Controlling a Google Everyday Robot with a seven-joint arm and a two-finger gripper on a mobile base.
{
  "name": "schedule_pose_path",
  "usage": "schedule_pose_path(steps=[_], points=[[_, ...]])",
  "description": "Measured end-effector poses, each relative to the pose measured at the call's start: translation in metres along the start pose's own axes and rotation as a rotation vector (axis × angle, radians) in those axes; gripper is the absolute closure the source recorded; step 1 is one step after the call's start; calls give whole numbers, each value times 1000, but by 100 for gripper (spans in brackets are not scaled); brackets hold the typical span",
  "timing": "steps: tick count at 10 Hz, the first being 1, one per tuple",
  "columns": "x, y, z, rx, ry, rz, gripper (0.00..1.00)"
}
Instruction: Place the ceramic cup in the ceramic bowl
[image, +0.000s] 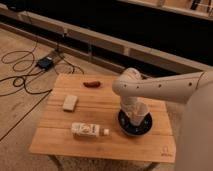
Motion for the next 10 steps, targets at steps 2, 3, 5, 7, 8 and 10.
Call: schedule_pose_path(steps=[2,3,5,7,8,10], points=[[-2,-3,7,0,2,18,45],[-3,-3,9,0,1,25,35],[-6,-4,11,-1,-6,34,21],[-7,-4,11,-2,-9,35,20],[-7,-4,11,-2,-9,35,20],[-7,-4,11,-2,-9,35,20]])
